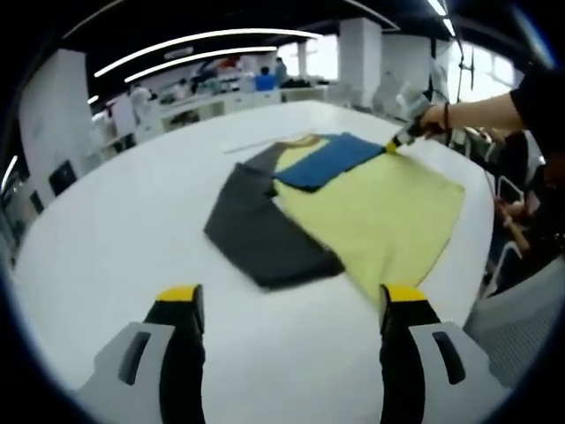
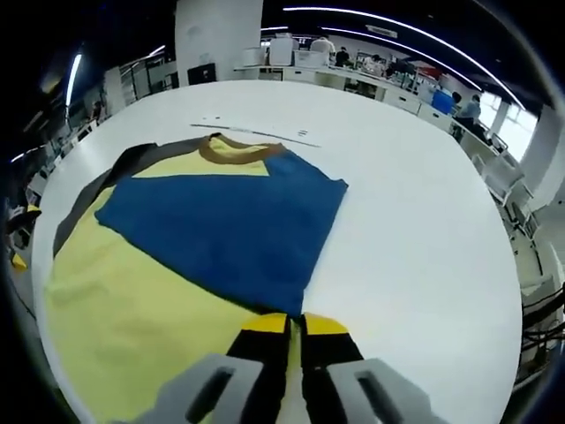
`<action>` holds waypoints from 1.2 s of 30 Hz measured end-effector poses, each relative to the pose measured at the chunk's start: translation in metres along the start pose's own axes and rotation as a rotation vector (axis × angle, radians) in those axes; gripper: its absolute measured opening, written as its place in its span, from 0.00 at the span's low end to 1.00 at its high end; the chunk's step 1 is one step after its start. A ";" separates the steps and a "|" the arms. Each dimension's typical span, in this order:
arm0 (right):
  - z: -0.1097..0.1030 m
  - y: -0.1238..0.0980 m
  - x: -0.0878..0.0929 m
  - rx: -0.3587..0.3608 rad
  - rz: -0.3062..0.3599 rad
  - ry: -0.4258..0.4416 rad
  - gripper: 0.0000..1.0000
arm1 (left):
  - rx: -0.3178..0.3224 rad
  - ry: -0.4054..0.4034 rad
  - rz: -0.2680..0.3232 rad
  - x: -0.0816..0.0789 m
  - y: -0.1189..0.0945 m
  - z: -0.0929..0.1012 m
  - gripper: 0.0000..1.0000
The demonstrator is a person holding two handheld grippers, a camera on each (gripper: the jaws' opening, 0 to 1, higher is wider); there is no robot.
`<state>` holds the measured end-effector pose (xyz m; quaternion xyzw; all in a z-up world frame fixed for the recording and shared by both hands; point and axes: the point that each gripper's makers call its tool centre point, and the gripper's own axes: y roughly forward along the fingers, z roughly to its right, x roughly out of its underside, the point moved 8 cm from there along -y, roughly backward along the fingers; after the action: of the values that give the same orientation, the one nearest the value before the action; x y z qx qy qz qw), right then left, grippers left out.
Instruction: Fold the garment on the visible template until the final outline fits inside the template.
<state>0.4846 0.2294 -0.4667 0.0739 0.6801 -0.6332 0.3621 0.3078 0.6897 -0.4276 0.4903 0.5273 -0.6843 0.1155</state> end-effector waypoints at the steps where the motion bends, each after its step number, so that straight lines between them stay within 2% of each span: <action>1: 0.003 0.001 0.000 0.002 -0.007 -0.008 0.00 | 0.003 0.008 0.003 -0.001 0.001 0.000 0.76; 5: 0.007 0.000 0.000 0.001 -0.018 -0.014 0.00 | 0.014 0.014 0.003 -0.001 0.004 0.003 0.73; 9: 0.008 0.000 0.000 -0.005 -0.005 0.047 0.04 | 0.032 0.037 -0.020 -0.001 0.011 0.006 0.72; 10: 0.008 -0.002 -0.001 -0.009 0.010 0.074 0.06 | 0.036 0.039 -0.019 -0.001 0.012 0.007 0.72; 14: 0.005 -0.009 -0.007 -0.031 0.071 0.123 0.32 | 0.041 0.055 -0.013 -0.004 0.017 0.007 0.70; 17: 0.000 -0.018 -0.014 -0.051 0.113 0.140 0.47 | 0.051 0.076 -0.015 -0.006 0.021 0.008 0.68; 25: -0.020 -0.043 -0.024 -0.137 0.190 0.160 0.68 | 0.083 0.172 -0.009 -0.009 0.035 0.006 0.60; 27: -0.027 -0.052 -0.025 -0.158 0.210 0.155 0.71 | 0.104 0.196 -0.041 -0.007 0.039 0.006 0.57; 30: -0.040 -0.066 -0.025 -0.202 0.237 0.135 0.80 | 0.113 0.237 -0.058 -0.005 0.047 0.005 0.55; 36: -0.057 -0.081 -0.013 -0.253 0.220 0.083 0.87 | 0.142 0.287 -0.058 -0.005 0.058 0.007 0.47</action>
<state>0.4262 0.2707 -0.3970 0.1279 0.7563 -0.4956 0.4074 0.3452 0.6581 -0.4592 0.5745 0.5024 -0.6460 -0.0159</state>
